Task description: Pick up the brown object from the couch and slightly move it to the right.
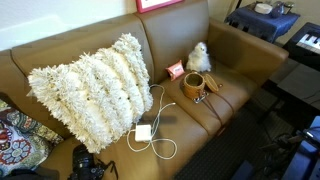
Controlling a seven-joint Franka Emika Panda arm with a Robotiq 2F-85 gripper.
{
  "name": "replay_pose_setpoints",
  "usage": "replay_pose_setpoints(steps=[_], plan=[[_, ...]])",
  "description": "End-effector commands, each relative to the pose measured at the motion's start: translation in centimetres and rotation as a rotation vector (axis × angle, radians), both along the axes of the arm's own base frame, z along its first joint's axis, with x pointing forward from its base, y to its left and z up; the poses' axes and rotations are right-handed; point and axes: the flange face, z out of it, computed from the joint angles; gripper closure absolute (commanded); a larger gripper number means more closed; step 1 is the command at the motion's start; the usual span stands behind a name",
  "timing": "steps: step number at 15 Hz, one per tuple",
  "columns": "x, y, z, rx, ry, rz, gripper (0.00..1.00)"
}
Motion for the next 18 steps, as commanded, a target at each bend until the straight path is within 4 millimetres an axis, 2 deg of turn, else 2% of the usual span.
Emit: replay_pose_setpoints(steps=[1, 18], plan=[[0.02, -0.02, 0.06, 0.0, 0.001, 0.0, 0.0], [0.01, 0.1, 0.2, -0.009, 0.001, -0.041, 0.0]])
